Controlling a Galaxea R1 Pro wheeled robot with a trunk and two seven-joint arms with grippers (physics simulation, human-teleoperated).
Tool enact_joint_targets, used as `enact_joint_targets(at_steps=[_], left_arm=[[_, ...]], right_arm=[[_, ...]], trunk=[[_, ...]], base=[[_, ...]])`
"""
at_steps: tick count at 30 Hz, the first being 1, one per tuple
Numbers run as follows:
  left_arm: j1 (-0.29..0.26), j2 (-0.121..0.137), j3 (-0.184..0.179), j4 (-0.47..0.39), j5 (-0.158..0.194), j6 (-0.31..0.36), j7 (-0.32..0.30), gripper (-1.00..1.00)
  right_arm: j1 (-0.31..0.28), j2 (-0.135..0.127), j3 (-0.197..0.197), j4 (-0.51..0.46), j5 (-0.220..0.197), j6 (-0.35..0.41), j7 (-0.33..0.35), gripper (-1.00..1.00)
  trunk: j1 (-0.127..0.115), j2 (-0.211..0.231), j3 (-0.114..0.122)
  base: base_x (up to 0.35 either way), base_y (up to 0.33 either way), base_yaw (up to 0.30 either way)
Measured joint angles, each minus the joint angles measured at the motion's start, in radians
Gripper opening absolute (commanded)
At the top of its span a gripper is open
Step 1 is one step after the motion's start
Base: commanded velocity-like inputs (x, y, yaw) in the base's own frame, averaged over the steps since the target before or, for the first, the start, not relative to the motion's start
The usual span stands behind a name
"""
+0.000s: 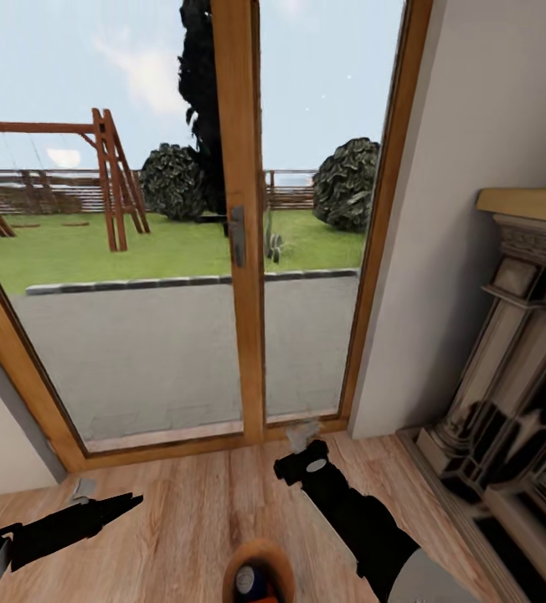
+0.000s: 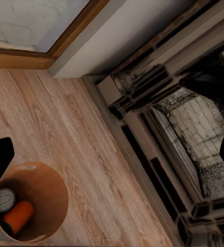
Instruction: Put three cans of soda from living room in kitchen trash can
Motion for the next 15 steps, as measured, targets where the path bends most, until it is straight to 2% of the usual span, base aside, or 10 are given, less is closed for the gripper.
enact_joint_targets(at_steps=[2, 5, 6, 9, 11, 12, 14, 15], left_arm=[[0.000, 0.000, 0.000, 0.067, -0.001, -0.064, 0.003, 1.00], [0.000, 0.000, 0.000, 0.156, -0.002, -0.166, 0.003, 1.00], [0.000, 0.001, -0.001, 0.212, -0.002, -0.202, 0.003, 1.00], [0.000, 0.005, -0.002, 0.351, -0.004, -0.271, 0.004, 1.00], [0.000, 0.007, -0.004, 0.436, -0.005, -0.345, 0.004, 1.00], [0.001, 0.008, -0.009, 0.508, -0.011, -0.416, 0.005, 1.00], [0.000, 0.010, -0.007, 0.557, -0.018, -0.453, 0.006, 1.00], [0.001, 0.014, -0.010, 0.602, -0.033, -0.482, 0.019, 1.00]], right_arm=[[0.000, -0.023, -0.002, 0.170, -0.004, -0.133, 0.001, 1.00], [0.000, -0.034, -0.003, 0.379, -0.008, -0.298, 0.009, 1.00], [0.000, -0.037, -0.003, 0.465, -0.013, -0.371, 0.029, 1.00], [0.000, -0.041, -0.004, 0.615, -0.044, -0.480, 0.118, 1.00], [0.000, -0.055, -0.004, 0.688, -0.098, -0.521, 0.185, 1.00], [0.000, -0.074, -0.005, 0.731, -0.172, -0.542, 0.225, 1.00], [0.000, -0.087, -0.004, 0.752, -0.233, -0.550, 0.242, 1.00], [0.000, -0.103, -0.005, 0.779, -0.316, -0.558, 0.255, 1.00]], trunk=[[0.000, 0.000, 0.003], [0.000, 0.000, 0.008], [0.000, 0.000, 0.010], [0.000, 0.000, 0.015], [0.000, 0.000, 0.017], [0.000, 0.000, 0.018], [0.000, 0.000, 0.019], [0.000, 0.000, 0.019]], base=[[0.000, 0.000, 0.000], [0.000, 0.000, -0.004], [0.000, 0.000, -0.022], [0.000, 0.000, -0.027], [0.000, 0.000, -0.012], [0.000, 0.000, -0.006], [0.000, 0.000, -0.004], [0.000, 0.000, -0.002]])
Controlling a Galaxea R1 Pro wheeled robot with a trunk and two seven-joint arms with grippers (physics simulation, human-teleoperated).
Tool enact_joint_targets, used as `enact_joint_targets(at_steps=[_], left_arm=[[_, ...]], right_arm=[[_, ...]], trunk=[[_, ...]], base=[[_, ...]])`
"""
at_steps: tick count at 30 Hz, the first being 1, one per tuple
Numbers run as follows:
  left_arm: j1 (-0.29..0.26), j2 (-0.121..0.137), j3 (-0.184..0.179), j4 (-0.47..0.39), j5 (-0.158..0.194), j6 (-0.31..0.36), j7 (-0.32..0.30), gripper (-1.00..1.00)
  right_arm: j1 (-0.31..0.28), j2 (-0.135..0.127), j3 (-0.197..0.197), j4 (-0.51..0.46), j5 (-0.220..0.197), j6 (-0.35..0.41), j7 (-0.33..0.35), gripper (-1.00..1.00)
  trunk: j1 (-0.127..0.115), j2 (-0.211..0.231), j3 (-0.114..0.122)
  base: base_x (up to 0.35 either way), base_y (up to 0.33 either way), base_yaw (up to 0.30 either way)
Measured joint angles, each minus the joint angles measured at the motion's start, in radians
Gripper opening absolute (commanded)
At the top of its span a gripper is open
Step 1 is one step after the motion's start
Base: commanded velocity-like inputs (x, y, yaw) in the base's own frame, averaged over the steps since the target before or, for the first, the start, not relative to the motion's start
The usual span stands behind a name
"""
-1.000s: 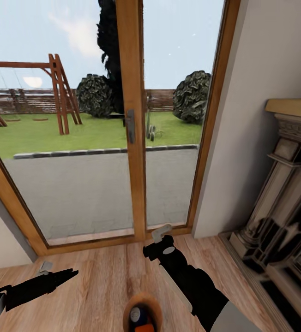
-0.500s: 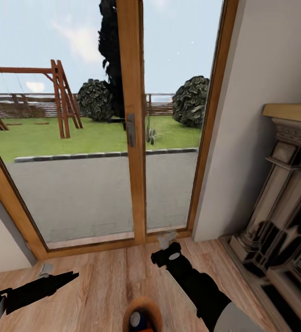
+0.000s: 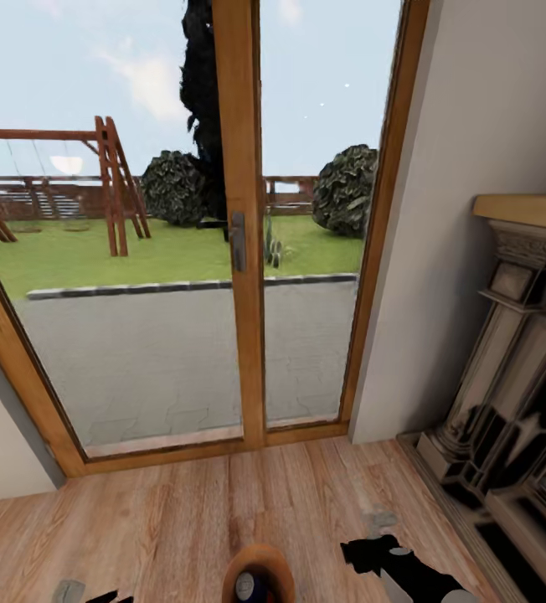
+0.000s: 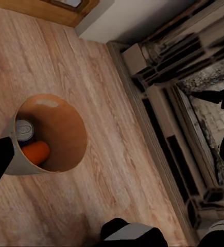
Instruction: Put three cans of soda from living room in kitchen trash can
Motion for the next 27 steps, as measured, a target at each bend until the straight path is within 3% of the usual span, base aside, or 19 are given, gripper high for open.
enact_joint_targets(at_steps=[3, 5, 9, 12, 17, 18, 19, 20, 22, 27], left_arm=[[0.001, 0.003, 0.004, 0.025, -0.025, -0.016, 0.038, 1.00], [0.002, 0.003, 0.002, 0.038, -0.058, -0.024, 0.109, 1.00], [0.003, 0.003, 0.000, 0.048, -0.123, -0.029, 0.262, 1.00], [0.004, 0.003, 0.000, 0.053, -0.160, -0.030, 0.328, 1.00], [0.005, 0.001, 0.000, 0.055, -0.182, -0.029, 0.401, 1.00], [0.006, -0.007, -0.001, 0.056, -0.185, -0.029, 0.475, 1.00], [0.008, -0.012, -0.001, 0.056, -0.185, -0.029, 0.511, 1.00], [0.013, -0.031, -0.003, 0.057, -0.187, -0.027, 0.635, 1.00], [0.016, -0.054, -0.002, 0.057, -0.187, -0.026, 0.766, 1.00], [0.018, -0.089, -0.002, 0.057, -0.187, -0.025, 0.938, 1.00]], right_arm=[[0.000, -0.010, 0.002, 0.039, -0.068, -0.004, 0.007, 1.00], [0.000, -0.014, 0.003, 0.078, -0.110, -0.016, 0.010, 1.00], [0.001, -0.017, 0.004, 0.140, -0.140, -0.069, 0.008, 1.00], [0.001, -0.017, 0.005, 0.191, -0.149, -0.093, 0.006, 1.00], [0.002, -0.018, 0.006, 0.229, -0.153, -0.104, -0.011, 1.00], [0.011, -0.018, 0.005, 0.235, -0.154, -0.104, -0.015, 1.00], [0.014, -0.018, 0.006, 0.236, -0.154, -0.103, -0.016, 1.00], [0.029, -0.018, 0.005, 0.239, -0.154, -0.102, -0.017, 1.00], [0.048, -0.019, 0.005, 0.241, -0.153, -0.101, -0.018, 1.00], [0.072, -0.018, 0.007, 0.242, -0.153, -0.089, -0.018, 1.00]], trunk=[[0.000, 0.000, 0.000], [0.000, 0.000, 0.001], [0.000, 0.000, 0.001], [0.000, 0.000, 0.001], [0.000, 0.000, 0.001], [0.000, 0.000, 0.001], [0.000, 0.000, 0.001], [0.000, 0.000, 0.001], [0.000, 0.000, 0.001], [0.000, 0.000, 0.001]], base=[[0.000, 0.000, -0.001], [0.000, 0.000, 0.000], [0.000, 0.000, 0.000], [0.000, 0.000, 0.000], [0.000, 0.000, 0.000], [0.000, 0.000, 0.000], [0.000, 0.000, 0.000], [0.000, 0.000, 0.000], [0.000, 0.000, 0.000], [0.000, 0.000, 0.000]])
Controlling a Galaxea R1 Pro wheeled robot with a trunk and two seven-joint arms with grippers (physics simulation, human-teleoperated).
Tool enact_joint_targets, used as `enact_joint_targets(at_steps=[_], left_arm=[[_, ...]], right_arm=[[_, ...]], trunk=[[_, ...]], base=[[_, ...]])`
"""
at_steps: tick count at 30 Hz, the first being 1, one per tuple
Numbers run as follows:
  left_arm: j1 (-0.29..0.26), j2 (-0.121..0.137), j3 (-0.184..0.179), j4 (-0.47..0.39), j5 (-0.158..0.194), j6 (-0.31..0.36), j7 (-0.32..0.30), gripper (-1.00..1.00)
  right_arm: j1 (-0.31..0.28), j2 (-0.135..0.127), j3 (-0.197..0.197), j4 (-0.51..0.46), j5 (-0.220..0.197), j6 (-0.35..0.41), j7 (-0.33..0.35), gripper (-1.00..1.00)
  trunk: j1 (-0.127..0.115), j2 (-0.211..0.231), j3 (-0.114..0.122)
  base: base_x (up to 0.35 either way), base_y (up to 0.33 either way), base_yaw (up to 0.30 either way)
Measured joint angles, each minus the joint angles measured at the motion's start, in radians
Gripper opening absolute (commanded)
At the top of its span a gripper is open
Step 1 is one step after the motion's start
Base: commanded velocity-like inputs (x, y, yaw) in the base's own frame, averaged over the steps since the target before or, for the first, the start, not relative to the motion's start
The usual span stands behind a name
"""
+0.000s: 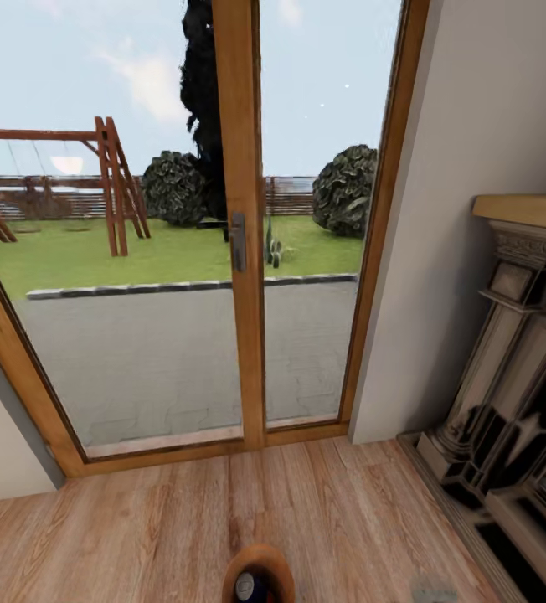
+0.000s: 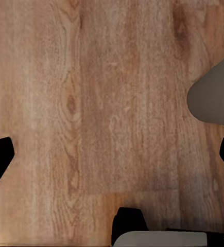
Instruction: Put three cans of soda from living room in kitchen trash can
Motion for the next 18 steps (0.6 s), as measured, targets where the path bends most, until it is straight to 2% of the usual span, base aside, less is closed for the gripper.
enact_joint_targets(at_steps=[2, 6, 10, 18], left_arm=[[0.000, -0.011, 0.000, 0.000, 0.000, 0.000, 0.071, 1.00], [0.001, -0.019, 0.000, 0.000, 0.001, 0.000, 0.132, 1.00], [0.001, -0.037, -0.001, 0.000, 0.001, 0.000, 0.147, 1.00], [0.001, -0.055, 0.000, 0.001, 0.001, 0.001, 0.153, 1.00]], right_arm=[[0.019, 0.002, 0.000, 0.003, 0.000, 0.021, 0.000, 1.00], [0.084, 0.007, 0.001, 0.005, 0.000, 0.035, 0.001, 1.00], [0.150, 0.009, 0.001, 0.006, -0.001, 0.031, 0.001, 1.00], [0.177, 0.010, 0.002, 0.006, -0.001, 0.030, 0.002, 1.00]], trunk=[[0.000, 0.000, 0.000], [0.000, 0.000, 0.000], [0.000, 0.000, 0.000], [0.000, 0.000, 0.000]], base=[[0.000, 0.000, 0.000], [0.000, 0.000, 0.000], [0.000, 0.000, 0.000], [0.000, 0.000, 0.000]])
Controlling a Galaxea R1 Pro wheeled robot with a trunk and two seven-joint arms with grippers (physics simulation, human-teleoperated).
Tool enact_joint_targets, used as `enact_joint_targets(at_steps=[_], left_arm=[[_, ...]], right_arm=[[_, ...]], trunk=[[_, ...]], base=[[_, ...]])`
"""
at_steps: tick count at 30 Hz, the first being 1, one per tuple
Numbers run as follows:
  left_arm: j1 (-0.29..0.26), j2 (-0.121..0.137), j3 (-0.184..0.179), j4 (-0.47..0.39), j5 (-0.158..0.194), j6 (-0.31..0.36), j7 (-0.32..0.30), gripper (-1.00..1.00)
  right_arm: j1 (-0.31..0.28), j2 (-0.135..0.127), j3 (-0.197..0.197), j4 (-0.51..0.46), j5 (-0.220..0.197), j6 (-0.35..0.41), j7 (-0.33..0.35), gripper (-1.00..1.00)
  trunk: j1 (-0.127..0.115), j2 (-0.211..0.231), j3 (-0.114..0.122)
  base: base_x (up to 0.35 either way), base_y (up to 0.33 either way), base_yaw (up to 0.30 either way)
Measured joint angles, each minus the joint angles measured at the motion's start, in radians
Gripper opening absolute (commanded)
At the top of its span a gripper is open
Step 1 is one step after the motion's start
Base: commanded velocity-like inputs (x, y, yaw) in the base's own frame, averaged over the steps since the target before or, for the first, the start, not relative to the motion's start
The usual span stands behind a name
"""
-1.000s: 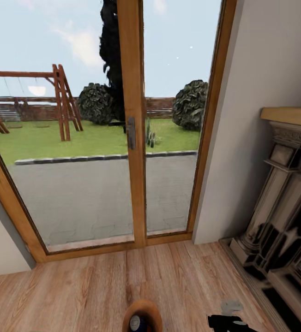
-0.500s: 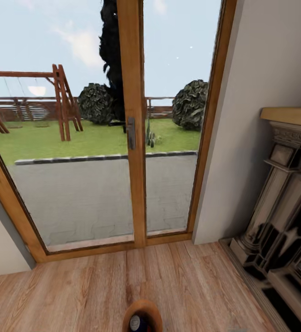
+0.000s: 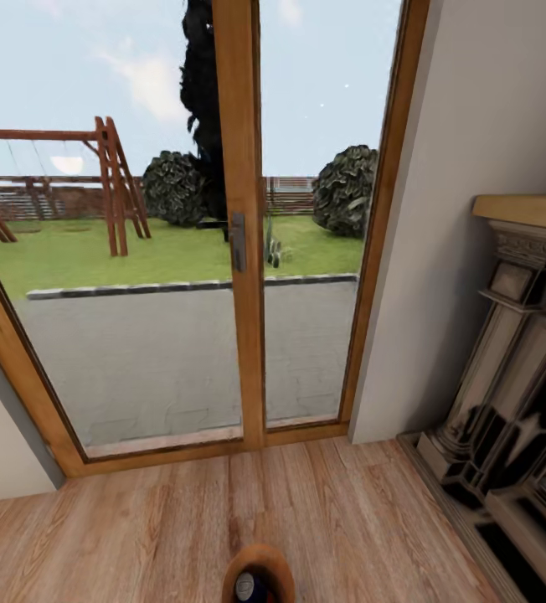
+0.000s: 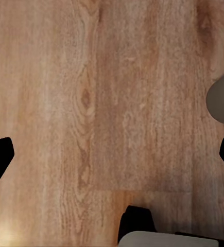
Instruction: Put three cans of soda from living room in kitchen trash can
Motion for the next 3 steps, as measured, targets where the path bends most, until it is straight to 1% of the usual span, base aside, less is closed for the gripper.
enact_joint_targets(at_steps=[3], left_arm=[[0.000, -0.002, -0.001, 0.000, 0.001, -0.001, 0.000, 1.00]], right_arm=[[0.002, 0.000, 0.000, 0.000, 0.000, 0.000, 0.000, 1.00]], trunk=[[0.000, 0.000, 0.000]], base=[[0.000, 0.000, 0.000]])
